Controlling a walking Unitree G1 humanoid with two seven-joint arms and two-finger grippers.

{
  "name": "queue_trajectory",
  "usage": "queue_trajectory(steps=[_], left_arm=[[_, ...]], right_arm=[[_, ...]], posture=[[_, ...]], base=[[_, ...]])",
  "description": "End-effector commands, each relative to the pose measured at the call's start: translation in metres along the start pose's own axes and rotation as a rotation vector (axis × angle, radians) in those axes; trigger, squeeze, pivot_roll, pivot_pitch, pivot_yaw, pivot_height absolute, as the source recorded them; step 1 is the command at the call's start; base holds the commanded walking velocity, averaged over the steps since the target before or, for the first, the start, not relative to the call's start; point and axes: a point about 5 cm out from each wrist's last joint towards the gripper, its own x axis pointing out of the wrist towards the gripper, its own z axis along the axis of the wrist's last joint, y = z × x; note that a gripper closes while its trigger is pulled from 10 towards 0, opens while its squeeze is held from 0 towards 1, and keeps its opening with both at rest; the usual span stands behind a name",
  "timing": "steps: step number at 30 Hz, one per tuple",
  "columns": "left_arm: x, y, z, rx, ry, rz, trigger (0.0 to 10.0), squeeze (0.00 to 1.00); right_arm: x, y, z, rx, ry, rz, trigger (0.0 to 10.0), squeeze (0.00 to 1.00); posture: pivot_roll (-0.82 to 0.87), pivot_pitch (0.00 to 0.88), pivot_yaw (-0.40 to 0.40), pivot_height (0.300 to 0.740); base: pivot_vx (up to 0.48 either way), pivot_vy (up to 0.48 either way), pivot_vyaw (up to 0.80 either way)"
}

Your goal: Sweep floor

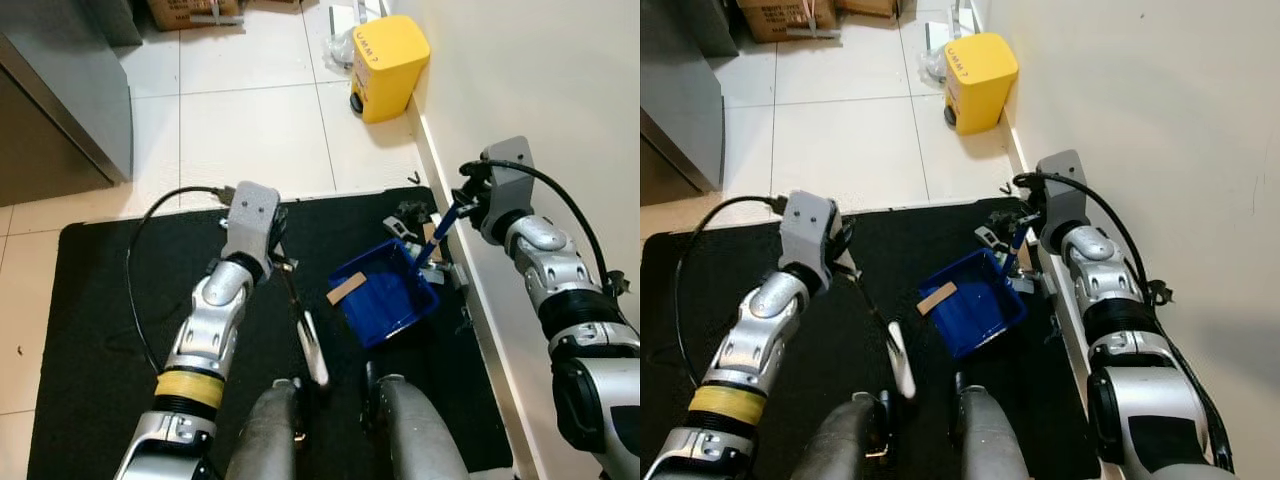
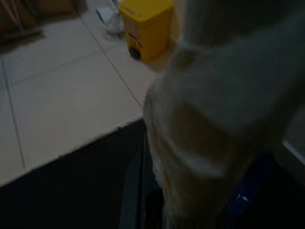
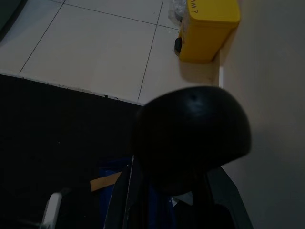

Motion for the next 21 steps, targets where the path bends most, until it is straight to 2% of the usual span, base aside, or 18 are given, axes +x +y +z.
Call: queue_trajectory(steps=[1, 6, 13, 21], left_arm=[[-0.004, -0.003, -0.018, -0.022, 0.051, -0.018, 10.0, 0.00], [0.000, -0.002, -0.024, -0.009, 0.045, 0.002, 10.0, 0.00], [0.018, 0.004, -0.007, -0.009, -0.058, 0.075, 10.0, 0.00], [0.035, 0.001, 0.003, 0.040, -0.085, 0.082, 10.0, 0.00]], right_arm=[[-0.003, 0.009, -0.025, 0.057, 0.091, 0.041, 10.0, 0.00], [-0.002, 0.008, -0.024, 0.056, 0.089, 0.042, 10.0, 0.00], [-0.002, 0.008, -0.022, 0.056, 0.084, 0.045, 10.0, 0.00], [-0.002, 0.008, -0.021, 0.064, 0.077, 0.047, 10.0, 0.00]], posture=[[-0.07, 0.300, -0.048, 0.740], [-0.08, 0.301, -0.051, 0.740], [-0.09, 0.303, -0.055, 0.740], [-0.10, 0.305, -0.050, 0.740]], base=[[0.000, 0.000, 0.00], [0.000, 0.000, 0.00], [0.000, 0.000, 0.00], [0.000, 0.000, 0.00]])
